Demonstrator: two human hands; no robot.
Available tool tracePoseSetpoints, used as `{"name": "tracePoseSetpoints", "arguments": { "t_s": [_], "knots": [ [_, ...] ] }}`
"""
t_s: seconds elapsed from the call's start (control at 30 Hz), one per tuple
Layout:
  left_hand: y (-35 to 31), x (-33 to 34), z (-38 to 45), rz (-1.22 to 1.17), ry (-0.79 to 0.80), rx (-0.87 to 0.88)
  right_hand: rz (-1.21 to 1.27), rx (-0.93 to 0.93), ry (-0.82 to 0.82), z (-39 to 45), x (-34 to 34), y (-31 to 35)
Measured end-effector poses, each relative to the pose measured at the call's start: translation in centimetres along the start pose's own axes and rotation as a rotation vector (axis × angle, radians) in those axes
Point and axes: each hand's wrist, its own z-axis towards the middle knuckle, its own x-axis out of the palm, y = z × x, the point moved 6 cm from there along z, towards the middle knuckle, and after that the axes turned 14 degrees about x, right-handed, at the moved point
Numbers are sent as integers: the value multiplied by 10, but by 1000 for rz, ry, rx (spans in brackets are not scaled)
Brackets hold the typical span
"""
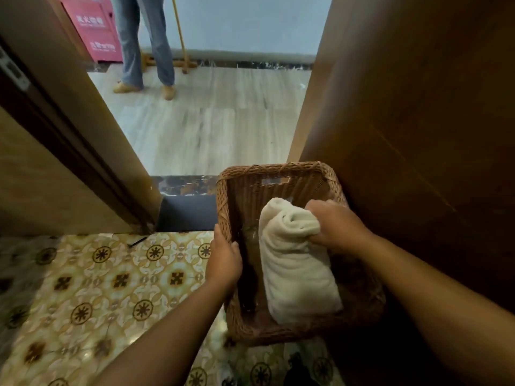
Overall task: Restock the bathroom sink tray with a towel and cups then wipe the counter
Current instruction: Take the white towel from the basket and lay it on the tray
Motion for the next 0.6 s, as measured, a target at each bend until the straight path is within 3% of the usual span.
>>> {"name": "tracePoseSetpoints", "arguments": {
  "t_s": [0.17, 0.33, 0.47, 0.53, 0.6],
  "knots": [
    [-3, -7, 8, -117, 132, -13, -70, -6, -105, -77, -61, 3],
    [-4, -12, 12, -45, 253, -83, -103, -20, -138, -142, -93, 14],
    [-44, -24, -1, 89, 173, 156, -78, -92, -172, -194, -166, 30],
    [-83, -21, -34, -14, 236, 286, -15, -138, -163, -219, -209, 46],
    [-115, -23, -84, -287, 278, 250, -10, -204, -188, -233, -251, 69]
  ]
}}
